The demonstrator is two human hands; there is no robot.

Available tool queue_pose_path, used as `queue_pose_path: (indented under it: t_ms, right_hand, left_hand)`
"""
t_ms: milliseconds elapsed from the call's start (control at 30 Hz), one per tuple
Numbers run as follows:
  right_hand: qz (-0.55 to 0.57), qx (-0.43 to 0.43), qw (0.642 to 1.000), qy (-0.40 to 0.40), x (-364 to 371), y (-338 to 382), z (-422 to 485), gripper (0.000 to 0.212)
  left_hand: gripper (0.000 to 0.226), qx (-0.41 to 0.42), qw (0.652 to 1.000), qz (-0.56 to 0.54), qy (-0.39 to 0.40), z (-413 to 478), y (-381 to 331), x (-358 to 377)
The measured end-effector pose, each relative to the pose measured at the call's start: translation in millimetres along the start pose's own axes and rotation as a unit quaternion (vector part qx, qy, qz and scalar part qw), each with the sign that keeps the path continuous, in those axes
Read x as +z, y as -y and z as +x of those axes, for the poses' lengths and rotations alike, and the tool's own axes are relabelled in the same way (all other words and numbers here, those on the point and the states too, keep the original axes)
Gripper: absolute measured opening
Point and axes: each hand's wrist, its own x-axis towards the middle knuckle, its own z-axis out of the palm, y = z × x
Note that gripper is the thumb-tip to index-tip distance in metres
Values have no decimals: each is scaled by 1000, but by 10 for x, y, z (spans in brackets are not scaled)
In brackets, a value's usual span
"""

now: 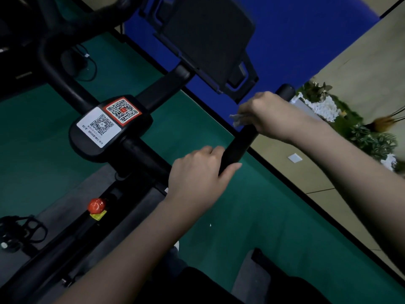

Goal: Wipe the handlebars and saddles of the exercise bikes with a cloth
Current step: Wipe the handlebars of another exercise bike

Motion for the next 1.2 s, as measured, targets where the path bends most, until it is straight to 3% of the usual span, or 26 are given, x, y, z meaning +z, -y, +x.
queue_pose_path:
  t_ms: [267, 367, 467, 567, 700, 967, 1067, 1200]
  right_hand:
    - [111, -29, 961, -251, 488, -59, -331, 17]
    - [90, 15, 915, -394, 658, -153, -359, 18]
    - [139, 62, 853, -500, 867, -59, -348, 19]
    - [174, 66, 831, -524, 1062, 74, -356, 22]
    - [197, 75, 810, -547, 1106, 48, -352, 45]
    - [272, 174, 729, -604, 1105, 206, -260, 43]
    - [369, 242, 664, -603, 1132, 364, -298, 32]
    - [528, 307, 530, -588, 996, 470, -277, 23]
  left_hand:
    - [45, -29, 994, -103, 39, 335, -179, 66]
    - [47, -42, 984, -162, 53, 426, -186, 98]
    - [47, -48, 979, -194, 45, 460, -188, 121]
    - [46, -48, 977, -202, 40, 463, -186, 132]
    - [46, -48, 977, -204, 37, 461, -195, 137]
    - [44, -44, 979, -198, 25, 455, -197, 162]
    - [43, -42, 979, -198, 19, 445, -212, 165]
    - [44, -40, 981, -191, 18, 439, -204, 170]
